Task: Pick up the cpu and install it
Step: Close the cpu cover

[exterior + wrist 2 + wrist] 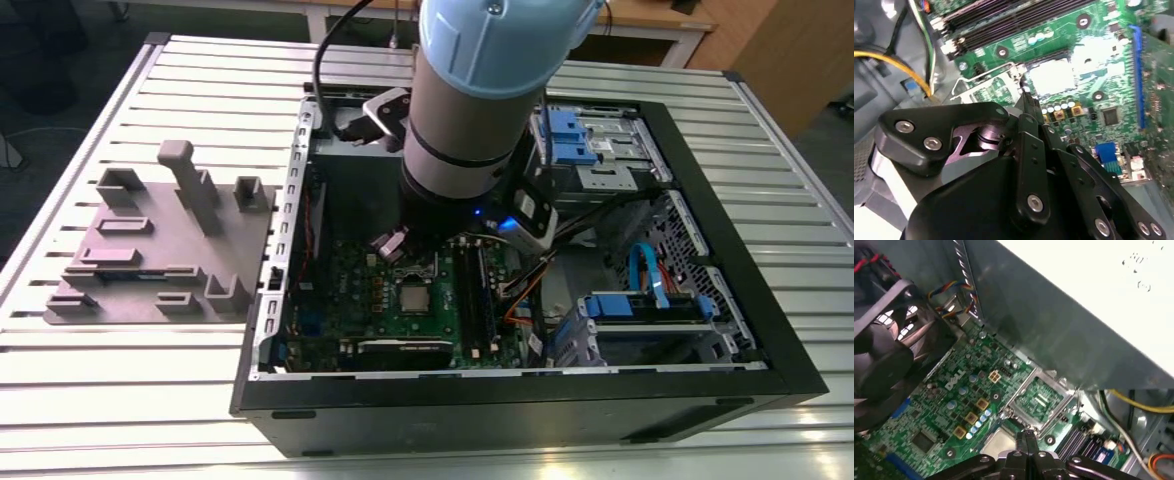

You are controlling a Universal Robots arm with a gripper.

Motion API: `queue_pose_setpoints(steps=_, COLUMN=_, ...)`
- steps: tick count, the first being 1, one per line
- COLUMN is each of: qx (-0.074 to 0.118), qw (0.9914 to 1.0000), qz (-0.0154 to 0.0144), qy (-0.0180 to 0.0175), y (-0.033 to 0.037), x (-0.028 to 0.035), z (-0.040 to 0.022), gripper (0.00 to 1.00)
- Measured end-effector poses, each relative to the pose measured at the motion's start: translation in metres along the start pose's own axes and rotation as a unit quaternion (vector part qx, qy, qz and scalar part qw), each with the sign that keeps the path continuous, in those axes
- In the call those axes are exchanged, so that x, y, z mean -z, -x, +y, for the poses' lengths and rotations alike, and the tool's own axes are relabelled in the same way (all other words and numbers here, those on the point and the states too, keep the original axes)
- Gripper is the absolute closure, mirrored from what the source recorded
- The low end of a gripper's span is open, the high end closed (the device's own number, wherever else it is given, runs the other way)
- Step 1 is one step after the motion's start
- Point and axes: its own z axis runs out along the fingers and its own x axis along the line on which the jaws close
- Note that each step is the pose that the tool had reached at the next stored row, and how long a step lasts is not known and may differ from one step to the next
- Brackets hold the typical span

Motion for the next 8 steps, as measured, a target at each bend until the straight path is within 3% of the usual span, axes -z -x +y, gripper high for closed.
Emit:
queue_pose_setpoints(steps=1, qx=0.004, qw=0.99999, qz=-0.0004, qy=0.0016, y=0.0000, x=-0.0006, z=0.0000, gripper=0.89)
queue_pose_setpoints(steps=4, qx=0.018, qw=0.99983, qz=0.0014, qy=0.0022, y=0.0006, x=-0.0015, z=-0.0008, gripper=0.89)
queue_pose_setpoints(steps=8, qx=0.024, qw=0.99970, qz=0.0023, qy=0.0028, y=0.0069, x=-0.0016, z=-0.0059, gripper=0.89)
